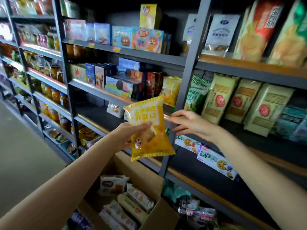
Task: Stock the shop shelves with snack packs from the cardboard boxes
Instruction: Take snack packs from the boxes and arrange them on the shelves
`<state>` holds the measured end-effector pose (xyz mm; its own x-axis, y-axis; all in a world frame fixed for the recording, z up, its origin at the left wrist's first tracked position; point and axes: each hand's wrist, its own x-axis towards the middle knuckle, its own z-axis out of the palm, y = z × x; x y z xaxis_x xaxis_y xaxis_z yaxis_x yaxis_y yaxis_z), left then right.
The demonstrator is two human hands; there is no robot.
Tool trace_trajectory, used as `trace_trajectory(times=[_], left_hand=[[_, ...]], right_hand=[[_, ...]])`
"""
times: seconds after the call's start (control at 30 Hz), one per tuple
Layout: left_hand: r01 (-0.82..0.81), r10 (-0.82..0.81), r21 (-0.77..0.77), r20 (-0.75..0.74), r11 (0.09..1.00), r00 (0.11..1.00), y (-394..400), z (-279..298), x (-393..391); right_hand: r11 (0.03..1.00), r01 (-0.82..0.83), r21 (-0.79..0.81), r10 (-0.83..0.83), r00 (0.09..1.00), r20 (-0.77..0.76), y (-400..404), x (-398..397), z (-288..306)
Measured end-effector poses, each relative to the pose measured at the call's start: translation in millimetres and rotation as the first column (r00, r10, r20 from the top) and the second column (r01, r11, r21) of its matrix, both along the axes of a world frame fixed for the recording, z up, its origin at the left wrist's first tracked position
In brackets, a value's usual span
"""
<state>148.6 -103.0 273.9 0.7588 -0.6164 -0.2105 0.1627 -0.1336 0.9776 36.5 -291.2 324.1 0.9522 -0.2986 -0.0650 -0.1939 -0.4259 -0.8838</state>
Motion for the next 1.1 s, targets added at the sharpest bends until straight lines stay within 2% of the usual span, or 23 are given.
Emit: trace_trajectory(times=[0.1, 0.27, 0.37, 0.5, 0.63, 0.73, 0.9, 1.1], left_hand=[[0.034, -0.034, -0.016, 0.051, 0.999, 0.998, -13.9, 15.8, -10.6], [0.0, -0.006, -0.143, -0.038, 0.99, 0.999, -32.2, 34.5, -27.0], [0.049, -0.046, -0.162, 0.025, 0.986, 0.999, -40.2, 40.6, -38.5], [0.142, -0.103, -0.194, 0.197, 0.971, 0.975, -35.2, 45.1, -37.2], [-0.025, 0.098, -0.186, 0.392, 0.982, 0.915, -22.5, 51.7, -15.3], [-0.038, 0.11, -0.14, 0.557, 0.989, 0.823, -18.6, 58.5, -10.7], [0.087, -0.032, -0.055, 0.635, 0.995, 0.772, -27.1, 60.5, -22.5], [0.202, -0.121, -0.08, 0.571, 0.976, 0.812, -30.9, 56.8, -20.9]], right_hand=[[1.0, 0.005, -0.022, -0.005, 0.999, 0.034, 4.6, -9.2, 2.2], [0.991, 0.041, -0.124, -0.03, 0.996, 0.089, 3.6, -27.3, 7.1], [0.988, 0.071, -0.135, -0.056, 0.992, 0.111, 3.9, -32.7, 5.3], [0.984, 0.179, -0.007, -0.174, 0.963, 0.206, -6.8, -38.4, 3.8], [0.958, 0.246, 0.146, -0.277, 0.923, 0.265, -25.6, -45.1, 5.5], [0.952, 0.229, 0.204, -0.282, 0.915, 0.288, -29.0, -46.1, 4.3], [0.949, 0.156, 0.275, -0.253, 0.896, 0.365, -18.2, -37.6, 5.6], [0.97, 0.15, 0.192, -0.219, 0.883, 0.415, -14.1, -24.5, 5.2]])
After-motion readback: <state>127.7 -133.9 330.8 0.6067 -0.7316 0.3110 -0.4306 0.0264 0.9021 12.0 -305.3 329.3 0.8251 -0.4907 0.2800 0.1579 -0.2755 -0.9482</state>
